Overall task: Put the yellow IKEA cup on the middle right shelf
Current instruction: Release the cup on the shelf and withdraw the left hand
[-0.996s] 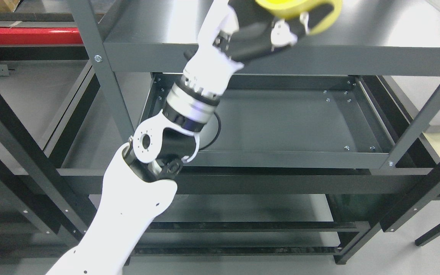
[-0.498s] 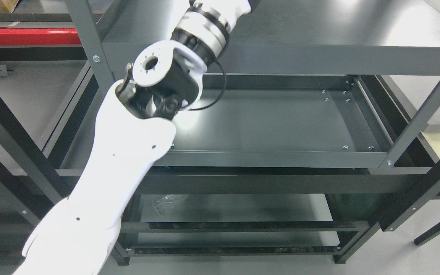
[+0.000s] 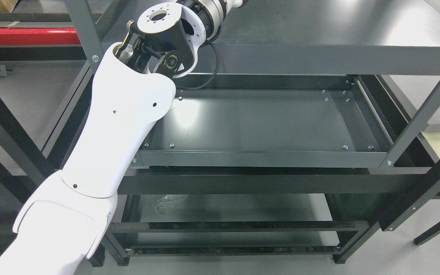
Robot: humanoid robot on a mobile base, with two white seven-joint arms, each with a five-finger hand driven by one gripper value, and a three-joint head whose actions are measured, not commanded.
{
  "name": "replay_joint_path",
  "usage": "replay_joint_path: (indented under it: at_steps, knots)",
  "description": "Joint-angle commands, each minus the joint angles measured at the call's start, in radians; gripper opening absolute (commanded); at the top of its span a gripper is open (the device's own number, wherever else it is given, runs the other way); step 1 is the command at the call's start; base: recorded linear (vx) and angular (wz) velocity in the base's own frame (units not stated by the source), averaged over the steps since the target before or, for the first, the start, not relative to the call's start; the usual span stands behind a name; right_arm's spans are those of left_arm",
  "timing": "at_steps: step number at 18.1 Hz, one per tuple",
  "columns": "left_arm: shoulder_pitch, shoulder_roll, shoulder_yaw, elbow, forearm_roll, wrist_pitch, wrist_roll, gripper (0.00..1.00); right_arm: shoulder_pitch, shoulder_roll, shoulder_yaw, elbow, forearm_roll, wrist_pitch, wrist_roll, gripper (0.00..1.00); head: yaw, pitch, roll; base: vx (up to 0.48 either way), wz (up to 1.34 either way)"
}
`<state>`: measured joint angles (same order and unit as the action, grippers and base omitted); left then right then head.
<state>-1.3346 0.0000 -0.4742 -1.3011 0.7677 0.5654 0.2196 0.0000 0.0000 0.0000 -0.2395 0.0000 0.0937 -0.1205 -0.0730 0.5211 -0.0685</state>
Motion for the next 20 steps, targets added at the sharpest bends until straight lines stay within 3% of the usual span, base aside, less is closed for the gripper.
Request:
replay_joint_path:
  at_steps: [1, 6, 13, 20]
  knots:
    - [-0.018, 0.018, -0.006, 0.2, -0.027, 0.06, -0.006, 0.75, 0.014, -0.017, 0.017, 0.0, -0.025, 0.0, 0.004, 0.99, 0.0, 0.0, 0.0, 0.0, 0.0]
    - [-0.017, 0.018, -0.059, 0.2, -0.033, 0.059, -0.006, 0.98, 0.014, -0.017, 0.017, 0.0, -0.025, 0.0, 0.004, 0.99, 0.0, 0.0, 0.0, 0.0, 0.0]
    - [-0.025, 0.018, -0.053, 0.128, -0.039, 0.007, -0.006, 0.99, 0.014, -0.017, 0.017, 0.0, -0.025, 0.0, 0.004, 0.99, 0.0, 0.0, 0.0, 0.0, 0.0]
    - [-0.029, 0.018, 0.075, 0.01, -0.037, 0.004, -0.006, 0.99, 0.014, -0.017, 0.017, 0.0, -0.025, 0.0, 0.004, 0.99, 0.0, 0.0, 0.0, 0.0, 0.0]
